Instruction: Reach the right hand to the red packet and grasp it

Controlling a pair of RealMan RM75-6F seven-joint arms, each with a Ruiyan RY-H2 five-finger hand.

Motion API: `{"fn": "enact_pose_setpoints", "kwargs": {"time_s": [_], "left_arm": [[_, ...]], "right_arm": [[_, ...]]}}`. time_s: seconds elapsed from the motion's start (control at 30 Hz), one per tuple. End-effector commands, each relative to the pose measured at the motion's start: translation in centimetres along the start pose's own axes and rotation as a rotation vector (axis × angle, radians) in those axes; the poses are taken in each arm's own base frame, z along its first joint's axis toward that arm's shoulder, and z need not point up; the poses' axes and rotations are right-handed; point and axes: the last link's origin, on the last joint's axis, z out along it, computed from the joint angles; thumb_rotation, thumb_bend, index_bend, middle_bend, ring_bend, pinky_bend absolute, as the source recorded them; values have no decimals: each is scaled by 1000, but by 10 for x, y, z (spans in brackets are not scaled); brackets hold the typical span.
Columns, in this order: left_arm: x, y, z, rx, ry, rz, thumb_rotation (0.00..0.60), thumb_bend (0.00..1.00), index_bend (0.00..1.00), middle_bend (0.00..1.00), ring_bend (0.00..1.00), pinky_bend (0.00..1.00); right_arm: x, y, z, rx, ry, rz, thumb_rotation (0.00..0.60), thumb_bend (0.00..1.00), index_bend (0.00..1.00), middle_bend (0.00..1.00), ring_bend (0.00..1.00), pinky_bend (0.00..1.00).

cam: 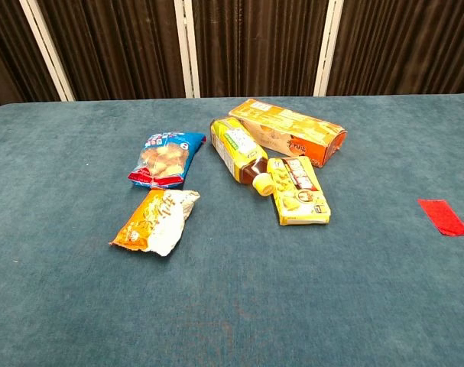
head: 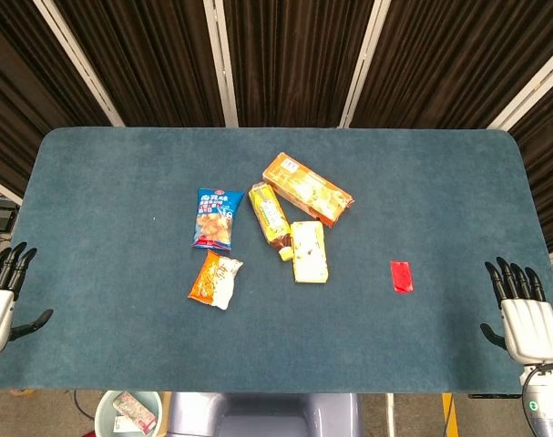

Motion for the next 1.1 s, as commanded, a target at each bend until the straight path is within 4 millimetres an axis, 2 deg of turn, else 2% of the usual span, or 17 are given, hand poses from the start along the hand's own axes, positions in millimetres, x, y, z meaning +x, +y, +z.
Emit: {"fn": "enact_pose_setpoints", "kwargs": {"time_s": [0.03,0.27,0.33,0.43,0.53,0.6,0.87,1.1], "left_arm": [[0,-1,0,1,1,-1,600,169,0,0,0,56],[0,1,1,-6,7,-5,600,167,0,0,0,55],[1,2,1,-9,20,-9,600,169,0,0,0,57],[3,4,1,-18,40,-21,600,167,0,0,0,59],[3,5,0,-20,46,-30,600,168,0,0,0,60],[2,5,0,-20,42,-29,600,167,0,0,0,61],[-9,11,5,-56,3,-4,600,168,0,0,0,68],[-17,10,8,-56,-20,7,600,169,0,0,0,70]], "right_arm": [[-1,0,0,0,-3,-3,600,127,36,0,0,0],[-5,-2,1,1,-17,-8,600,125,68,0,0,0],[-7,-5,2,6,-20,-4,600,125,147,0,0,0],[-18,-13,3,40,-42,0,600,140,333,0,0,0],[-32,-26,5,103,-78,12,600,185,446,0,0,0],[-45,-34,9,143,-95,12,600,205,484,0,0,0],[-87,-48,27,188,-150,-26,600,256,493,0,0,0],[-100,-45,45,180,-161,-50,600,272,495,0,0,0]]}}
